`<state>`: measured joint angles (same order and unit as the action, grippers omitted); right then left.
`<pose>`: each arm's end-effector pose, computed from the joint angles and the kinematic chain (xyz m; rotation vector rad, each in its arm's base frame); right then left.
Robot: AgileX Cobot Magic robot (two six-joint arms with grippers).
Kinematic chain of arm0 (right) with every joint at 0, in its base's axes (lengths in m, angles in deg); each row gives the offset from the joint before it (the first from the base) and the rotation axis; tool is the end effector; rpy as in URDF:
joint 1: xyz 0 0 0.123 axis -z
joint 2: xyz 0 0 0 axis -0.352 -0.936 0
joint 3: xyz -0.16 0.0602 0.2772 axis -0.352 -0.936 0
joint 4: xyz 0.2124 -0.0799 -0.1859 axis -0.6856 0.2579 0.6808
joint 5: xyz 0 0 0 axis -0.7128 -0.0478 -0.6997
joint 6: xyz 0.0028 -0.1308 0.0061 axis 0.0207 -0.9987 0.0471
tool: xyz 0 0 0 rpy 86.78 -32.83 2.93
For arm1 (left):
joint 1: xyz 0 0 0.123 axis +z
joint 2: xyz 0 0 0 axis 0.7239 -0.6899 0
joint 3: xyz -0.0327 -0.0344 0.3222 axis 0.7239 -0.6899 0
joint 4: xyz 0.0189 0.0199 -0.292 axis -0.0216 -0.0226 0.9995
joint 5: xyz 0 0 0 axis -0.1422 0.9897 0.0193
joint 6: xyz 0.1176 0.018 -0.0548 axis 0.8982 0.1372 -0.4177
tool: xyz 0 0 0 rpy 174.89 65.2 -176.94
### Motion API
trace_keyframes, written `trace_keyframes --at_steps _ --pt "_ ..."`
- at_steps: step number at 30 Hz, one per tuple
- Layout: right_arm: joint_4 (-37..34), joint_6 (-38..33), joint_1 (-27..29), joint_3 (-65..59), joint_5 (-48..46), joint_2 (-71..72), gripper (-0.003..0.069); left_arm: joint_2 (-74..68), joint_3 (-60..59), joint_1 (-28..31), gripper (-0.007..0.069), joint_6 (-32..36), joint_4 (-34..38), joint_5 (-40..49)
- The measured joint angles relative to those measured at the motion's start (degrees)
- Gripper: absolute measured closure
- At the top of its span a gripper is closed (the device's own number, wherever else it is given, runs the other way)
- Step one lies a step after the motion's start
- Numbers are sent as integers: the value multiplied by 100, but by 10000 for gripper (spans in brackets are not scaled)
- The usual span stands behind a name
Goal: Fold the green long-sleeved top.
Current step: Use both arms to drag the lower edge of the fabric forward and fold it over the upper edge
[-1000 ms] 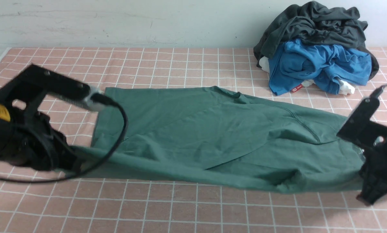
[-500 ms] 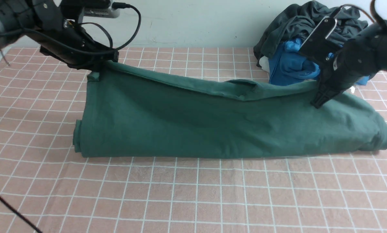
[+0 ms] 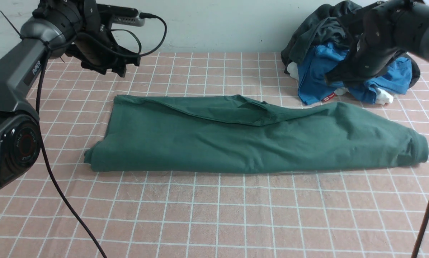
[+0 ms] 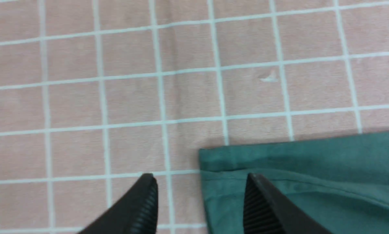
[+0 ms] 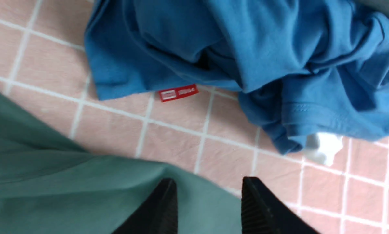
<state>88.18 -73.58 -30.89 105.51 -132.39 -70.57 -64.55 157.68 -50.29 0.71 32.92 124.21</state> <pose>0.5507 0.0705 0.2399 -0.2566 2.6408 -0.2602 0.6341 -0.0328 0.2403 0.1537 2.5299 0.1057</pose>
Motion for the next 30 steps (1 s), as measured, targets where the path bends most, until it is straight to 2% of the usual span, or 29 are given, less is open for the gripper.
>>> trace_keyframes --at_steps 1,4,5,6,7,8,9,11,12,16,19,22,24,25,28,30 --pt "-384 -266 -15 29 -129 18 413 49 26 0 307 0 -96 120" --pt "-1916 -1765 -102 36 -621 -28 512 182 39 0 381 27 25 409" --pt "-2495 -2249 -133 36 -764 -106 557 253 5 0 414 112 273 477" --pt "-2605 -2338 -133 36 -788 -126 557 272 -3 0 414 112 332 489" --pt "-3005 -2668 -170 36 -871 -213 600 354 -54 0 451 269 606 527" --pt "-3600 -3156 -218 36 -943 -431 638 533 -175 -7 504 574 1204 565" --pt "-3866 -3500 -246 36 -930 -606 655 760 -341 -26 548 885 1880 551" --pt "-3993 -3809 -262 36 -831 -753 663 953 -498 -51 579 1170 2370 531" --pt "-4166 -4202 -281 36 -544 -1006 670 1354 -854 -87 610 1735 3143 433" --pt "-4630 -5233 -285 48 315 -1351 672 2410 -2040 -132 628 2477 4120 198" --pt "-5074 -5345 -311 42 1529 -1492 672 3359 -3330 -67 628 2826 4220 -302" --pt "-5600 -4927 -317 44 2820 -1533 669 4528 -4945 78 628 3066 4133 -1176" --pt "-5728 -4766 -317 99 3129 -1498 665 5115 -5596 164 628 3121 4058 -1599" --pt "-5749 -4590 -295 187 3158 -1426 651 5817 -6544 278 628 3144 3931 -2207" --pt "-5484 -4309 -227 337 2573 -1203 606 6999 -7797 518 628 3156 3701 -2826" --pt "-5031 -3950 -132 438 1738 -955 556 7925 -8664 750 628 3151 3517 -3091"
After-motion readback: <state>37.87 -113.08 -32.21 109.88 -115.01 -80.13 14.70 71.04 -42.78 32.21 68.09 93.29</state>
